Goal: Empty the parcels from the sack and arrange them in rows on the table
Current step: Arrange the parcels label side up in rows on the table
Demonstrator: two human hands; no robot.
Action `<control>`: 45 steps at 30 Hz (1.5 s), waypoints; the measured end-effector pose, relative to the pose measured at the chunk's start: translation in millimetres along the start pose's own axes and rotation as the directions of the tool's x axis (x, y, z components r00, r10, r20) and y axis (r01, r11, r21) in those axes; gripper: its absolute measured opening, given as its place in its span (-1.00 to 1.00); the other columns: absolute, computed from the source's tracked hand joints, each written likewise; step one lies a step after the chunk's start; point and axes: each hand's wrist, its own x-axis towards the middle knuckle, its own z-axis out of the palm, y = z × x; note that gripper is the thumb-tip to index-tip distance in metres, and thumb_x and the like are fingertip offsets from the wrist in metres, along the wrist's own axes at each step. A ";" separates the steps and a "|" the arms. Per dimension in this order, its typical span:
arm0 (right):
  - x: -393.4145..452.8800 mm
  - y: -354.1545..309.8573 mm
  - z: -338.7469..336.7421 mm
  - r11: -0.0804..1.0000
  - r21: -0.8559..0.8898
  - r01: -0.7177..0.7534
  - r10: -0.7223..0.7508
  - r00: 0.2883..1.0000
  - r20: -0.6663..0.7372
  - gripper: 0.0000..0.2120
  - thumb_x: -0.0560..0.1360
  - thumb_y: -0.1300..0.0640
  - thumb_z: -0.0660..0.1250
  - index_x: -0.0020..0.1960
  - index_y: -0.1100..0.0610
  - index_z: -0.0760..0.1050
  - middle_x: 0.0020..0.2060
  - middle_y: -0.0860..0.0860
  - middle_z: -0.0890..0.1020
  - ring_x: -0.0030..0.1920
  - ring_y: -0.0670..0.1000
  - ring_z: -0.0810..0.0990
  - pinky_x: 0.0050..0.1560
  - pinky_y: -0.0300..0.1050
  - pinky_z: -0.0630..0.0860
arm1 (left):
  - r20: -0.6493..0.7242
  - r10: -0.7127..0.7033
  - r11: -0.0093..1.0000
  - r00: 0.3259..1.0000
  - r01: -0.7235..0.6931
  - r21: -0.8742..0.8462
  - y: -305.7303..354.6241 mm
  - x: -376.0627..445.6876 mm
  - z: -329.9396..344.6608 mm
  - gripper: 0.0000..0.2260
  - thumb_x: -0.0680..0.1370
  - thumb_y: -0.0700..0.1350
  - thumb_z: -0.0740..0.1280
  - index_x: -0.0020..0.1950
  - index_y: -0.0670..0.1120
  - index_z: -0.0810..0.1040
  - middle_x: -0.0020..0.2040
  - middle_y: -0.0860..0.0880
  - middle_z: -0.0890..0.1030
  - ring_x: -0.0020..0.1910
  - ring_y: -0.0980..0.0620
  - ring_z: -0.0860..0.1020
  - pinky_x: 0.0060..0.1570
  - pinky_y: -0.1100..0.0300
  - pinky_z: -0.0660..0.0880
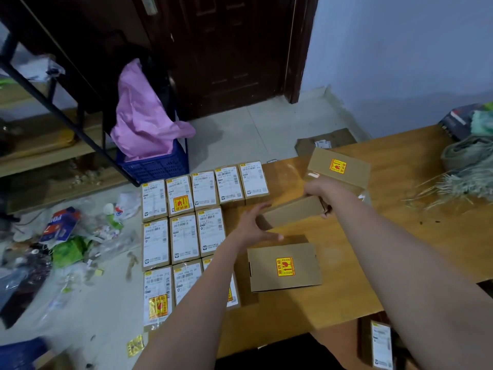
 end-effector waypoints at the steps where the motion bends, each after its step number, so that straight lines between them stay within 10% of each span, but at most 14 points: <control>1: 1.7 5.1 1.6 0.997 0.058 -0.049 0.047 0.998 0.036 -0.80 0.57 0.20 0.14 -0.12 0.30 0.43 -0.33 0.18 0.50 -0.45 0.10 0.44 -0.43 -0.13 0.39 | -0.077 0.014 1.000 0.997 -0.013 0.013 -4.3 -2.2 -2.5 -0.28 0.27 -0.05 0.63 0.33 0.23 0.40 0.32 -0.02 0.36 0.29 -0.05 0.40 0.26 -0.01 0.48; 11: 21.4 44.2 25.2 0.797 0.541 -0.269 0.170 0.959 0.225 -0.33 0.54 -0.36 0.00 0.34 0.15 0.31 0.19 0.39 0.48 -0.01 0.41 0.62 -0.19 0.28 0.61 | -0.194 0.067 0.991 0.979 -0.088 -0.105 -21.6 -17.0 -23.2 -0.51 0.33 -0.10 0.60 0.19 0.07 0.51 0.15 0.01 0.53 0.10 0.00 0.54 -0.02 0.07 0.62; 16: 17.4 54.6 29.9 0.837 0.514 -0.188 0.049 0.961 0.273 -0.26 0.50 -0.46 -0.12 0.35 0.08 0.34 0.14 0.25 0.52 0.20 0.32 0.52 0.26 0.28 0.43 | -0.296 -0.200 0.900 0.934 0.055 -0.432 -21.8 -20.5 -28.3 -0.57 0.42 0.13 0.50 0.20 0.01 0.50 0.05 -0.01 0.62 -0.04 0.05 0.60 -0.16 0.17 0.54; 23: 14.5 59.0 39.0 0.847 0.528 -0.067 -0.113 0.947 0.302 -0.48 0.53 -0.04 0.40 0.40 0.10 0.35 0.32 0.11 0.43 0.23 0.21 0.55 0.25 0.20 0.49 | -0.239 -0.283 0.842 0.929 0.121 -0.526 -28.1 -16.3 -29.1 -0.57 0.44 0.19 0.46 0.19 0.00 0.51 0.06 -0.07 0.65 0.06 -0.09 0.62 0.13 -0.10 0.57; 29: 24.9 54.5 43.4 0.615 0.787 0.045 -0.177 0.981 0.082 -0.54 0.45 0.15 0.50 0.29 0.22 0.45 0.22 0.19 0.54 0.14 0.19 0.58 0.10 0.09 0.58 | -0.028 -0.339 0.779 0.940 0.264 -0.570 -28.1 -17.7 -30.3 -0.55 0.49 0.05 0.45 0.24 -0.17 0.47 0.05 -0.16 0.65 -0.01 -0.13 0.62 -0.11 0.00 0.62; 36: 17.6 29.3 37.9 0.524 0.814 0.250 -0.268 0.956 -0.121 -0.63 0.43 0.10 0.52 0.18 0.18 0.54 0.03 0.08 0.65 0.01 0.09 0.63 0.02 0.06 0.60 | 0.274 -0.201 0.881 0.940 0.296 -0.369 -18.3 -26.0 -24.6 -0.65 0.53 0.09 0.40 0.24 -0.06 0.54 0.13 -0.09 0.65 0.09 -0.07 0.62 0.15 -0.02 0.56; 45: 11.9 -1.7 47.3 0.744 0.513 0.427 -0.469 0.882 -0.053 -0.71 0.43 0.00 0.52 0.11 0.03 0.59 0.10 0.00 0.62 0.07 -0.01 0.61 0.05 -0.13 0.55 | -0.012 -0.157 0.822 0.988 0.124 -0.555 -9.7 -10.0 -23.3 -0.51 0.45 -0.01 0.51 0.32 -0.05 0.45 0.18 -0.13 0.62 0.04 -0.14 0.66 0.01 -0.02 0.64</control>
